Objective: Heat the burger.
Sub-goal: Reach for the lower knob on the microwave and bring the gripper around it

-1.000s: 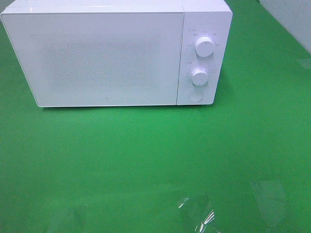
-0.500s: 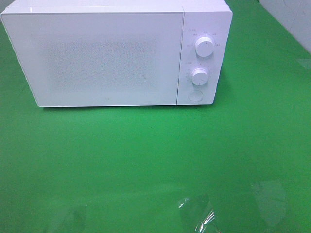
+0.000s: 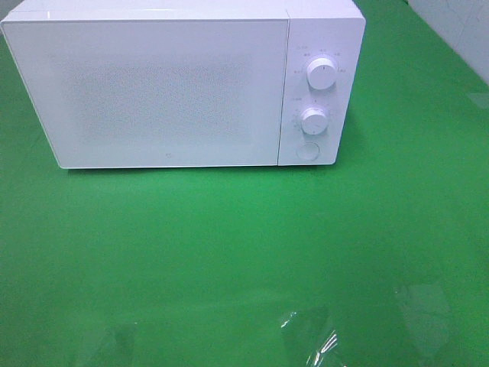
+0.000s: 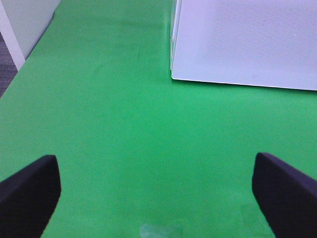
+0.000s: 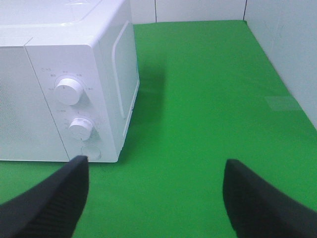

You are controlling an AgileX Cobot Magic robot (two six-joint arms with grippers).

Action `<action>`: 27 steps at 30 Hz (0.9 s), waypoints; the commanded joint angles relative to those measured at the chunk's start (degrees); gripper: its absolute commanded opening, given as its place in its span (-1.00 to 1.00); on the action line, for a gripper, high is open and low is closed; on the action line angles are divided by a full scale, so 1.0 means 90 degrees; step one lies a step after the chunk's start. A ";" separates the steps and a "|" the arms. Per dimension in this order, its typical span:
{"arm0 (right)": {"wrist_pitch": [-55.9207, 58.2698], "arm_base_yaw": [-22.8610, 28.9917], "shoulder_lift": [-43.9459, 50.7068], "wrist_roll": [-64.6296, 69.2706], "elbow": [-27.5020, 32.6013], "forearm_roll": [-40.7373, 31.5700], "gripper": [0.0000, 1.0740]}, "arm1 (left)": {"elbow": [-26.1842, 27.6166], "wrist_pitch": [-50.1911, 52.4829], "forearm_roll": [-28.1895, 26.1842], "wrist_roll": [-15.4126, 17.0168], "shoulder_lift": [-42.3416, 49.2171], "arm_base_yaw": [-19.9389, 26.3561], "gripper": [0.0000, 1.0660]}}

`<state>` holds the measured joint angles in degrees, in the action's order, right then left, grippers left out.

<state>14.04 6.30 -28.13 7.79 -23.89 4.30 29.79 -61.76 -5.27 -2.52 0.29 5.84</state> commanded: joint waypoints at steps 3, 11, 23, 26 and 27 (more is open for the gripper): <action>-0.0866 -0.0019 -0.0471 -0.0006 0.0197 -0.0013 0.36 | -0.0019 0.0051 -0.0032 0.0019 0.0146 0.0019 0.81; -0.2750 -0.0019 -0.1700 -0.0013 0.0458 0.0006 0.36 | -0.0019 0.0051 -0.0032 0.0019 0.0146 0.0019 0.81; -0.5163 -0.0006 -0.3731 -0.0465 0.0611 -0.0140 0.36 | -0.0019 0.0051 -0.0032 0.0019 0.0146 0.0019 0.81; -0.5787 0.0006 -0.4374 -0.1248 0.0611 -0.0815 0.36 | -0.0019 0.0051 -0.0032 0.0019 0.0146 0.0019 0.81; -0.5787 0.0006 -0.4374 -0.1248 0.0611 -0.0815 0.36 | -0.0019 0.0051 -0.0032 0.0019 0.0146 0.0019 0.81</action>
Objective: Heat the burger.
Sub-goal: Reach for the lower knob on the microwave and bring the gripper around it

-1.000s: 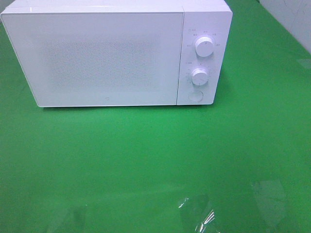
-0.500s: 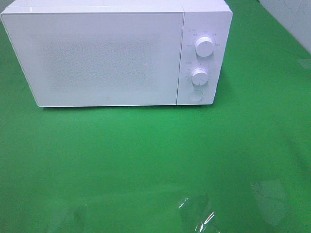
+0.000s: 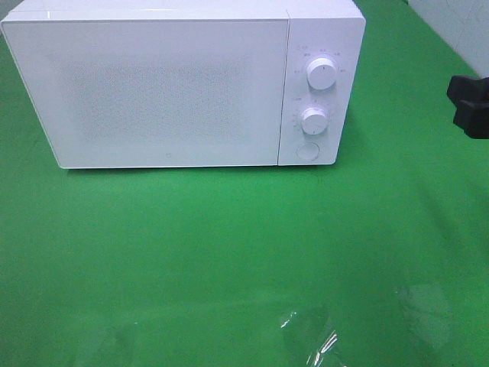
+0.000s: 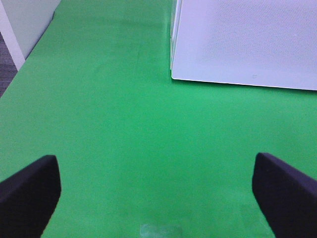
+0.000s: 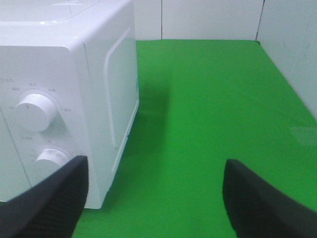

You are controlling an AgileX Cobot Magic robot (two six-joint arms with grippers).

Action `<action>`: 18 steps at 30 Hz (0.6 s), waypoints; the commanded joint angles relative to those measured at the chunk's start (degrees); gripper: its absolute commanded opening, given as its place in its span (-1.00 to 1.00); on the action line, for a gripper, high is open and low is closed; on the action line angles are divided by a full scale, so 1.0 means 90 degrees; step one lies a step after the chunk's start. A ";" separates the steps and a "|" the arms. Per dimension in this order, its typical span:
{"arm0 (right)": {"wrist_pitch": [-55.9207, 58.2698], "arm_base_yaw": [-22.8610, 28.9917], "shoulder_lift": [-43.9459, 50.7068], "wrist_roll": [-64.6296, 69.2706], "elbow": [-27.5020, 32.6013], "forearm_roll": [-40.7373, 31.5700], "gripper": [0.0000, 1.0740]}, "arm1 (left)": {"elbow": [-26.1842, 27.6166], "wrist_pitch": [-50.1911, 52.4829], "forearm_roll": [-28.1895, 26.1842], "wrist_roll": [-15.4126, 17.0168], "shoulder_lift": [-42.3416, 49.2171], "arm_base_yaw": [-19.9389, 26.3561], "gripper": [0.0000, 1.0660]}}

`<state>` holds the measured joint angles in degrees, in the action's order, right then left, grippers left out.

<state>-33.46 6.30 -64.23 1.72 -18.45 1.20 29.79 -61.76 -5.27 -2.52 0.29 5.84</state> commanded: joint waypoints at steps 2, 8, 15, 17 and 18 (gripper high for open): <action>-0.0802 0.0013 -0.0656 -0.0904 0.0006 -0.0879 0.36 | -0.0019 0.0051 -0.0032 0.0019 0.0146 0.0019 0.81; -0.1541 0.0987 -0.1305 -0.1942 0.0006 -0.2260 0.36 | -0.0019 0.0051 -0.0032 0.0019 0.0146 0.0019 0.81; -0.2451 0.2158 -0.1751 -0.2438 0.0006 -0.3616 0.36 | -0.0019 0.0051 -0.0032 0.0019 0.0146 0.0019 0.81; -0.2763 0.2534 -0.1840 -0.2464 0.0006 -0.3973 0.36 | -0.0019 0.0051 -0.0032 0.0019 0.0146 0.0019 0.81; -0.2922 0.2718 -0.1891 -0.2476 0.0006 -0.4170 0.36 | -0.0019 0.0051 -0.0032 0.0019 0.0146 0.0019 0.81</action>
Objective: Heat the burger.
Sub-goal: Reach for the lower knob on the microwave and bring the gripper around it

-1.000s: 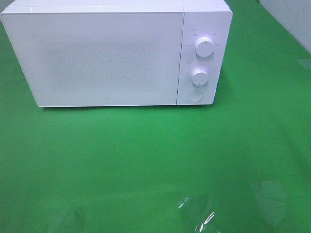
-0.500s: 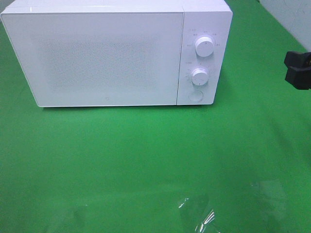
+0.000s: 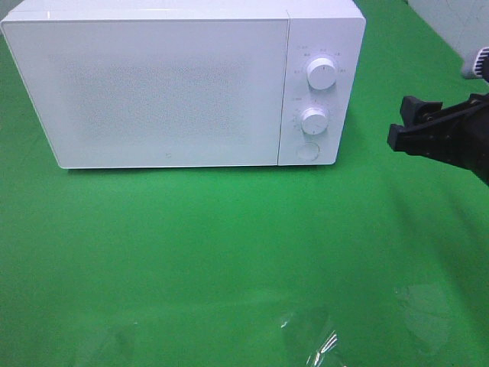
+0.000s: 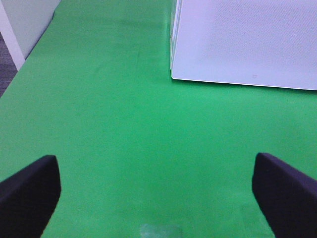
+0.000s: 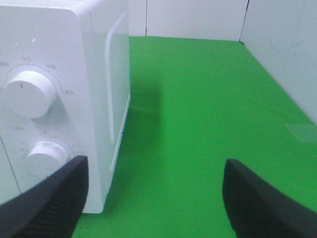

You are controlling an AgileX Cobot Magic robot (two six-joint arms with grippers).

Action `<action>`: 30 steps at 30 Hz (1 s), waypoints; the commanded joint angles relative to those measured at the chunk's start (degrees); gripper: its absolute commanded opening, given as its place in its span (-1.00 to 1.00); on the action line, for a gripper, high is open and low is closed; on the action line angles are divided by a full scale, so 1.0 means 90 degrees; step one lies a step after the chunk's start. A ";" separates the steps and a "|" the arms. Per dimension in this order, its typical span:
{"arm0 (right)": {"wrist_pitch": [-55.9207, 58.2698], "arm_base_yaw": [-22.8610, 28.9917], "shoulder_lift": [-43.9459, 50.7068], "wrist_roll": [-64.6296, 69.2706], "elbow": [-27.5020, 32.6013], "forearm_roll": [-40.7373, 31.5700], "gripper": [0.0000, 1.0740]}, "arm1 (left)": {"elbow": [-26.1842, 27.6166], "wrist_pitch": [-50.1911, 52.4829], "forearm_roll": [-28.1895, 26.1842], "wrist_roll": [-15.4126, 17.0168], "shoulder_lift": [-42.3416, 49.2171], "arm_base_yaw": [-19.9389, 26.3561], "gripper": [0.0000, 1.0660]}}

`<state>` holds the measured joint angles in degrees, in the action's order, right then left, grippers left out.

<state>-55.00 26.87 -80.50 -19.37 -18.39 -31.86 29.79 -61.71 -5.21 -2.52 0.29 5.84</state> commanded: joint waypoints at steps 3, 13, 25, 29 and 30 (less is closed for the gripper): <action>-0.0770 0.0758 -0.0197 -0.0185 0.0000 -0.0885 0.36 | -0.0019 0.0045 -0.0038 0.0019 0.0146 0.0019 0.81; -0.1853 0.2158 -0.0923 -0.0274 -0.0038 -0.2018 0.36 | -0.0019 0.0045 -0.0038 0.0019 0.0146 0.0019 0.81; -0.2056 0.2534 -0.1770 -0.0057 -0.0458 -0.2005 0.36 | -0.0019 0.0045 -0.0038 0.0019 0.0140 0.0019 0.81; -0.2165 0.2534 -0.2165 -0.0013 -0.0726 -0.1999 0.36 | -0.0019 0.0045 -0.0038 0.0019 0.0140 0.0019 0.81; -0.2165 0.2534 -0.2165 -0.0013 -0.0726 -0.1999 0.36 | -0.0019 0.0045 -0.0038 0.0019 0.0140 0.0019 0.81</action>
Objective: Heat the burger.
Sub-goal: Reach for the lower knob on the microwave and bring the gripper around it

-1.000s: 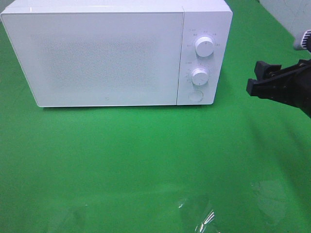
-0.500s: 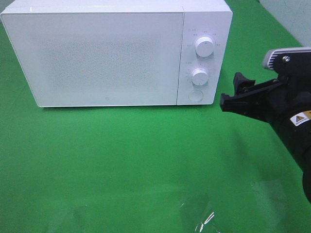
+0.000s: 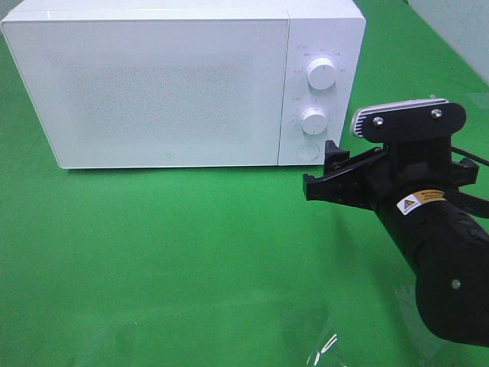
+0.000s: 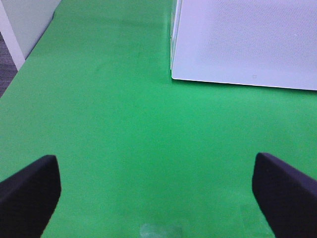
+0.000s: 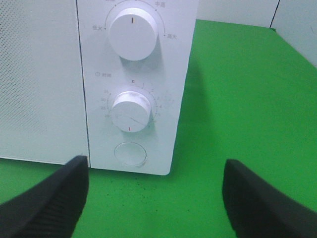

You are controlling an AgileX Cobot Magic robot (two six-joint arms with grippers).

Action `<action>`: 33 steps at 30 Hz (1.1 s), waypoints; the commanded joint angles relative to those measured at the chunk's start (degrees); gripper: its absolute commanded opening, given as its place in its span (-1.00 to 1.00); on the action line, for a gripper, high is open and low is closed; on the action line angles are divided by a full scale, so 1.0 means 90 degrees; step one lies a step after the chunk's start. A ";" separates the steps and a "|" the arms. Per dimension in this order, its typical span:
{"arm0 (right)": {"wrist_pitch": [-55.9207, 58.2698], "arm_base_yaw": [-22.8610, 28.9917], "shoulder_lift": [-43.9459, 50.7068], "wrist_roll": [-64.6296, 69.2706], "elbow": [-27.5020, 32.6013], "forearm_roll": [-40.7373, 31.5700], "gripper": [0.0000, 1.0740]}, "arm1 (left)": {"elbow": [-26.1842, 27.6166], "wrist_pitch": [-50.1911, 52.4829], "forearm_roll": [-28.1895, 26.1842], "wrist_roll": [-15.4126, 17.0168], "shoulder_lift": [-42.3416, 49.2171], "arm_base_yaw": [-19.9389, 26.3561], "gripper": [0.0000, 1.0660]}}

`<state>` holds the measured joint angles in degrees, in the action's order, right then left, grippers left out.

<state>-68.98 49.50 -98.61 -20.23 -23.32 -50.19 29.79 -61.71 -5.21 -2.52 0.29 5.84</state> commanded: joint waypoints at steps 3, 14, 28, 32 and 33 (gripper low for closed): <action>-0.0624 -0.0006 -0.0420 0.0089 -0.0439 0.0032 0.36 | -0.0019 0.0045 -0.0038 0.0019 0.0140 0.0019 0.81; -0.0395 -0.0382 -0.1025 0.0579 -0.1159 0.0127 0.36 | -0.0019 0.0045 -0.0038 0.0019 0.0140 0.0019 0.81; -0.0159 -0.0707 -0.1668 0.0579 -0.1833 0.0465 0.36 | -0.0019 0.0045 -0.0038 0.0019 0.0140 0.0019 0.81; -0.0095 -0.0745 -0.1744 0.0579 -0.1942 0.0560 0.36 | -0.0019 0.0045 -0.0038 0.0019 0.0140 0.0019 0.81; -0.0095 -0.0745 -0.1744 0.0579 -0.1942 0.0560 0.36 | -0.0019 0.0045 -0.0038 0.0019 0.0140 0.0019 0.81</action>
<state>-69.10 42.86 -114.08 -14.95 -40.34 -46.01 29.79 -61.71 -5.21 -2.52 0.29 5.84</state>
